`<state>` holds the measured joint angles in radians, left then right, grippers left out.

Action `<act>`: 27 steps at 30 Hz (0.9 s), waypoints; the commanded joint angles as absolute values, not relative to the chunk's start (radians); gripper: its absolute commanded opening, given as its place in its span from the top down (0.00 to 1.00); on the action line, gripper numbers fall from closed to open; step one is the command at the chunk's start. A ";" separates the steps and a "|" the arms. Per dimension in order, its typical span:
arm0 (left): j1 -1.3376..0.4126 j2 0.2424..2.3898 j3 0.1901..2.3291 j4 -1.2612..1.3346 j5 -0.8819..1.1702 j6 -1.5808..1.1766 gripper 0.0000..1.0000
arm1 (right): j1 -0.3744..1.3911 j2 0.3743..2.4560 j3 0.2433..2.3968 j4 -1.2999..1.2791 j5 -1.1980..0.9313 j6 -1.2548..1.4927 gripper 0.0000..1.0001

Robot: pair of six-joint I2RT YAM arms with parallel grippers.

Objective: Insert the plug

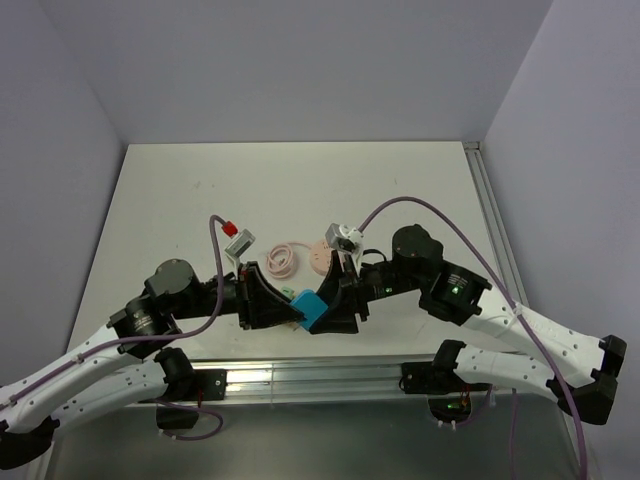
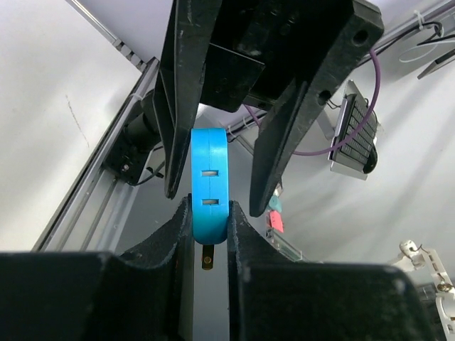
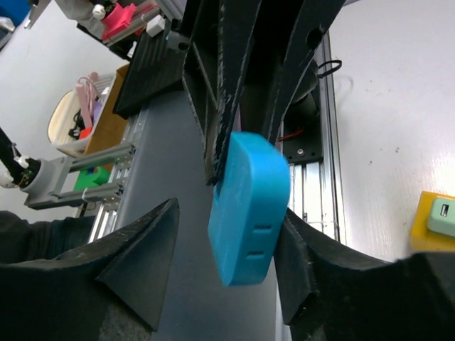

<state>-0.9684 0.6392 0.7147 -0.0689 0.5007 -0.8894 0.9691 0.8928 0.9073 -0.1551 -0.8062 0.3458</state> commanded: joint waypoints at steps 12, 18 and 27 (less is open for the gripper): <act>-0.966 0.629 0.698 0.032 0.528 -0.908 1.00 | 1.015 1.002 1.002 -0.068 -0.796 0.380 0.82; -0.966 0.580 0.724 -0.090 0.397 -0.879 0.55 | 1.031 1.025 1.012 -0.097 -0.788 0.377 1.00; -0.966 0.528 0.724 -0.129 0.330 -0.862 0.67 | 1.037 1.028 1.012 -0.083 -0.802 0.390 1.00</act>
